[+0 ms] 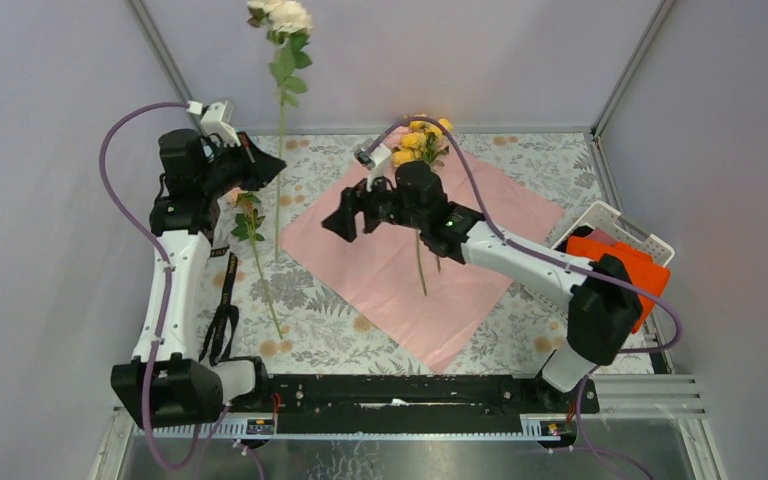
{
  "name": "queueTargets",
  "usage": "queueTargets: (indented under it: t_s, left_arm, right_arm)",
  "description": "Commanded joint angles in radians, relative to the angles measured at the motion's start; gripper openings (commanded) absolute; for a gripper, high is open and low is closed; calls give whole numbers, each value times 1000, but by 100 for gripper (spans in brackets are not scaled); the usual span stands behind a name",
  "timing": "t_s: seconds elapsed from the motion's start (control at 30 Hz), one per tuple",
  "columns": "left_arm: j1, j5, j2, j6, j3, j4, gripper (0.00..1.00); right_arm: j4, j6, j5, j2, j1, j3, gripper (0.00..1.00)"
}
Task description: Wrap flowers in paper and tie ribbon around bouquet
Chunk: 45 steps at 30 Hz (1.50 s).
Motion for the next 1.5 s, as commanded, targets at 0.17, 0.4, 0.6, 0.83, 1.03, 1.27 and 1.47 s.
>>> queueTargets:
  t_s: [0.17,0.4,0.6,0.83,1.03,1.27,1.47]
  left_arm:
    - [-147,97,-45,-230,-25,185,0]
    - [-150,110,-44,-286,-79,245,0]
    - [-150,-237,0,12,-11,-18,99]
    - [-111,-700,115,266,-185,-54,99]
    - [-22,-682,256,184,-213,0,99]
    - [-18,-707,500,100,-131,-14,89]
    - [-17,-704,653,45,-86,-5,70]
  right_arm:
    - [653,402,-240,238,37,155,93]
    - [624,481,-172,308,36,173,7]
    - [269,401,5,128,-110,25,0]
    - [-410,25,328,125,-250,64,0]
    - [-473,-26,375,231,-288,102,7]
    - [-631,-54,369,343,-316,219,59]
    - [-602,-43,341,229,-315,147,65]
